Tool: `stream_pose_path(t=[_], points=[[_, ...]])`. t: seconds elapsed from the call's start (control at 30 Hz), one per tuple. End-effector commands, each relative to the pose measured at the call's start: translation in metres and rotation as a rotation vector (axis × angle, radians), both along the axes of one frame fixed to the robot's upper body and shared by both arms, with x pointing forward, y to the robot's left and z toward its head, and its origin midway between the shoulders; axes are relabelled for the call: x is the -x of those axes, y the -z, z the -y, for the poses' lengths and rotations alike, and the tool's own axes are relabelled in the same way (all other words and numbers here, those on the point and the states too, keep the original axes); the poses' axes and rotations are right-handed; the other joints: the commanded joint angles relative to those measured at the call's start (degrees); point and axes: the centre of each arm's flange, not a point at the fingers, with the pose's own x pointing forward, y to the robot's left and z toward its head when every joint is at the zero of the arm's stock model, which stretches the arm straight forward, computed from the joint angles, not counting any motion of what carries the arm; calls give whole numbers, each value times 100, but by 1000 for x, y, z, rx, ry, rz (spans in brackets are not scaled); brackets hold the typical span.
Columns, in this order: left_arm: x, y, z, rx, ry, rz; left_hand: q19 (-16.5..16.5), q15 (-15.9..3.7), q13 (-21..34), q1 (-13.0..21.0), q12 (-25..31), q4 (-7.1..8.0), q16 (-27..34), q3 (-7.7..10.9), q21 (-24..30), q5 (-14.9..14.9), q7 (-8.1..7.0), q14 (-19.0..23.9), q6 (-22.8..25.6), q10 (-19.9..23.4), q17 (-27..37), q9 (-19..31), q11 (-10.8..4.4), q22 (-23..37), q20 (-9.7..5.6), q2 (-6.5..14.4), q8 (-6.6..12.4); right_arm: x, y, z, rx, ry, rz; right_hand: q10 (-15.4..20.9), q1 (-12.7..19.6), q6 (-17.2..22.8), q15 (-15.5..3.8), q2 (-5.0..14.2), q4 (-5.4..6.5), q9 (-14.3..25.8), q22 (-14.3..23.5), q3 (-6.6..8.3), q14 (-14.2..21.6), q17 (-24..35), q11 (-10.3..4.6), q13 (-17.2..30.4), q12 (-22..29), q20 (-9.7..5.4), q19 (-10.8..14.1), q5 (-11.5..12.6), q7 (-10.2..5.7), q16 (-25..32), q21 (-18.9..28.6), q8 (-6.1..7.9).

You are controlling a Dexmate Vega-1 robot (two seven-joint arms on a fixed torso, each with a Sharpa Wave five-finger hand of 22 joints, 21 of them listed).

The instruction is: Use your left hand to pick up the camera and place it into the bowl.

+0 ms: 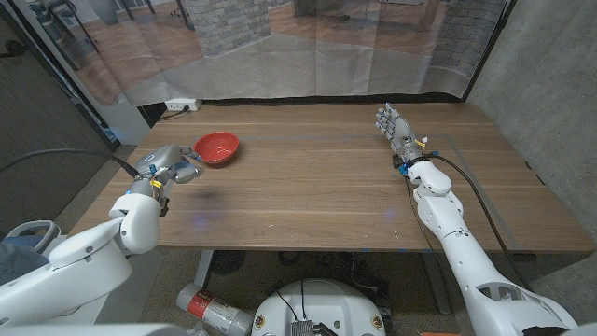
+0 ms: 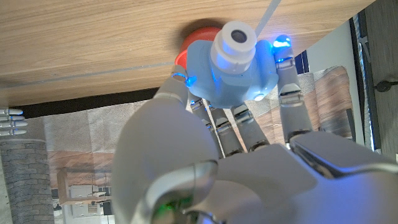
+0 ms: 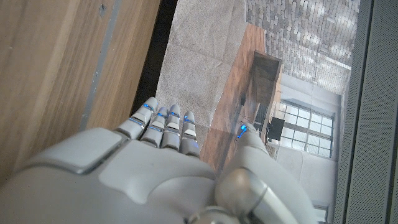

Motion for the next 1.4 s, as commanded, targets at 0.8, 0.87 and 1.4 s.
stream_pose_path(t=[0.8,0.87,1.4], points=[[-32,-42,-18,11,-21,37,772,-288,82,425,-33,92,-23,458,139,37,-20,148,148,138,85,-6,-26,24,-1014,435,74,-4,-1,-1,-4,5,-5,40,21,47,-8,30,-42,12,33,-4,70,11,-8,33,-11,-17,58,6,-8,-9,-61,-3],[-37,-45,-18,7,-16,33,771,-292,89,422,-35,94,-29,464,148,38,-34,149,152,151,92,-6,-37,24,-1017,435,77,-5,0,-1,-5,5,-5,47,20,44,-6,30,-42,12,33,-5,71,11,-11,33,-8,-17,60,6,-10,-9,-64,-5],[-59,-63,-18,-7,-16,30,756,-314,134,409,-66,88,-59,503,198,41,-44,179,194,181,127,-13,-88,20,-1036,414,94,-5,-4,-4,-8,6,2,54,24,48,-5,33,-47,12,34,-6,74,10,-13,33,-7,-19,72,6,-5,-11,-98,-4]])
